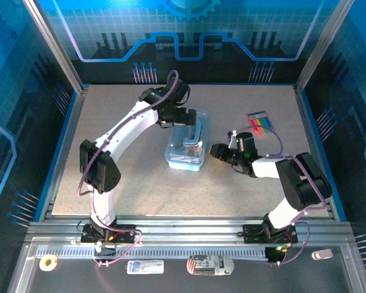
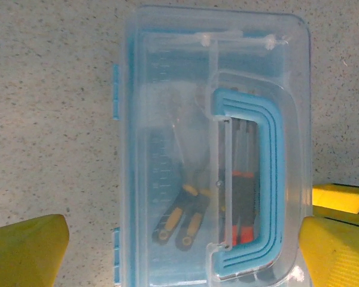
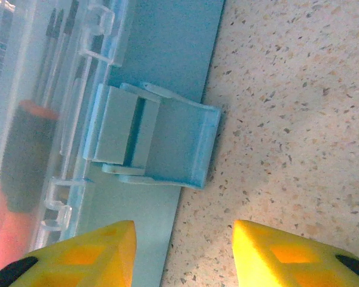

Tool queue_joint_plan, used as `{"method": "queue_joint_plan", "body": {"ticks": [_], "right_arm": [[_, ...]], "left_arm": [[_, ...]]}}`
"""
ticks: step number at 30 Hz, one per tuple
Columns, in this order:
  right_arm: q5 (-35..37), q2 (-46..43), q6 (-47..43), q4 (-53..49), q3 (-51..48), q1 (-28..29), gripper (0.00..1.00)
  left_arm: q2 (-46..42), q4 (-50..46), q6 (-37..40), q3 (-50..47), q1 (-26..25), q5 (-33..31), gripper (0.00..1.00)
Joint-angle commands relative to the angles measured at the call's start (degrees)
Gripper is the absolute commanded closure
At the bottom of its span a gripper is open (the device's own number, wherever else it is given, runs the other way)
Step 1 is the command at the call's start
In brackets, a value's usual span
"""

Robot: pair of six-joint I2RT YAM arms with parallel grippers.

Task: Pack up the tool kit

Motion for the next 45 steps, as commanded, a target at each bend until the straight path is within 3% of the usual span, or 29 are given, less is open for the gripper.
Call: {"method": "queue_joint_plan", "body": {"ticks": [1, 13, 22, 26, 33, 45], "right_arm": [[0.52, -1.74, -1.06, -0.74, -0.60, -0.73, 0.52], [-0.20, -2.82, -0.71, 0.65, -1.50, -0.94, 0.52], [0.31, -3.70, -1.24, 0.84, -1.95, -1.21, 0.51], [-0.29, -3.44, -0.97, 0.94, -1.72, -1.19, 0.51], [-4.60, -2.23, -0.42, 3.69, -1.60, -1.80, 0.50], [-11.49, 1.21, 4.34, 15.16, -3.41, -3.97, 0.47]], "left_arm": [[2.60, -2.28, 1.34, 2.48, 0.35, 3.51, 0.01], [5.39, -0.43, 1.34, -1.93, 1.03, 1.27, 0.10], [5.37, 4.92, 3.28, -8.74, 2.03, 7.05, 0.11], [5.15, 6.15, 2.34, -10.92, 3.01, 6.75, 0.18], [3.95, 11.87, -0.56, -18.73, 5.81, 13.21, 0.29], [4.16, 11.88, 2.17, -23.90, 7.98, 8.47, 0.34]]}}
